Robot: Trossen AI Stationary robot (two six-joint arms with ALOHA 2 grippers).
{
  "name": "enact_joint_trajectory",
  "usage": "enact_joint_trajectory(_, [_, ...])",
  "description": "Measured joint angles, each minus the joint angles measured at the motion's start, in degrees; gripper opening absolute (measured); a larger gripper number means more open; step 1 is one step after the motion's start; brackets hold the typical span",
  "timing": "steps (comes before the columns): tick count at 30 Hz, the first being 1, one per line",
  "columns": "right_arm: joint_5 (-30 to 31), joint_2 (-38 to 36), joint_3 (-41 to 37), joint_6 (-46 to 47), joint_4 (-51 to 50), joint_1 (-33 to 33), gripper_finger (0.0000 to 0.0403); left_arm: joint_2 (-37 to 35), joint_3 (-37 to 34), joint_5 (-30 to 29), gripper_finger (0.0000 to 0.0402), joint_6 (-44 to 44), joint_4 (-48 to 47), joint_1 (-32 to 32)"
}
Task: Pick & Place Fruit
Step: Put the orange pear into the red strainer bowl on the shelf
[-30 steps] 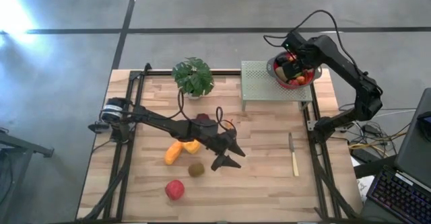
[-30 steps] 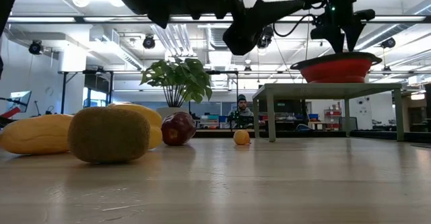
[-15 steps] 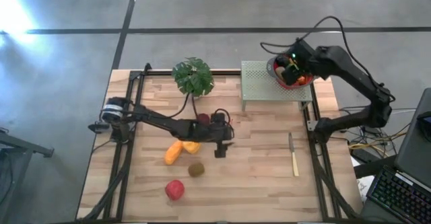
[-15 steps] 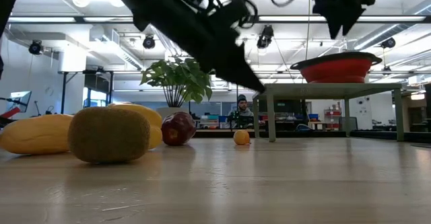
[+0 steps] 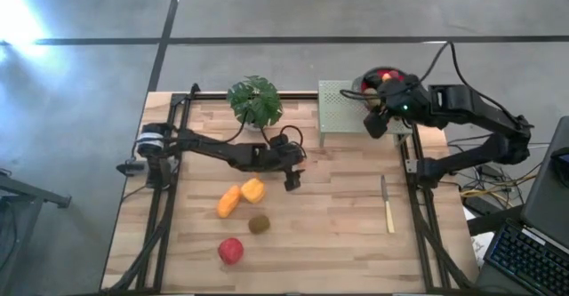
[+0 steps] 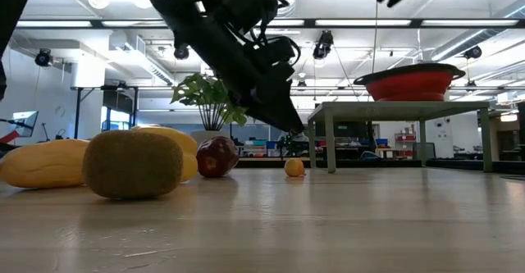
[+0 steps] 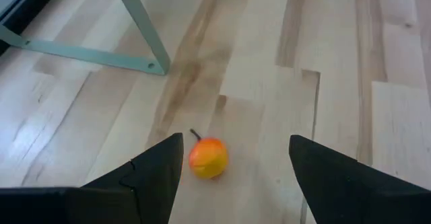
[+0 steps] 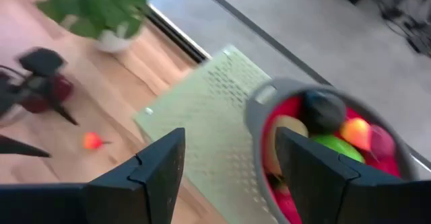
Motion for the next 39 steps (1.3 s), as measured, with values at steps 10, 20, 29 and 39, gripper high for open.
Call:
enact_joint_trajectory(10, [2.7, 0.2, 0.0, -0.2, 1.9, 3.1, 0.0205, 6.9, -0.1, -3.5, 0.0275, -0.1, 2.1, 0.3])
enact_joint_trajectory(20, [3.1, 0.2, 0.0, -0.5, 1.8, 3.0, 0.0218, 9.3, -0.1, -4.7, 0.0275, -1.8, 5.9, 1.9])
enact_joint_trajectory(29, [3.0, 0.2, -0.1, -0.7, 1.8, 3.0, 0.0211, 11.1, -0.1, -4.2, 0.0251, -3.1, 8.5, 2.1])
enact_joint_trajectory(39, [3.0, 0.2, -0.3, -1.2, 1.7, 3.0, 0.0185, 11.1, -0.1, -4.3, 0.0149, -3.1, 8.6, 2.0])
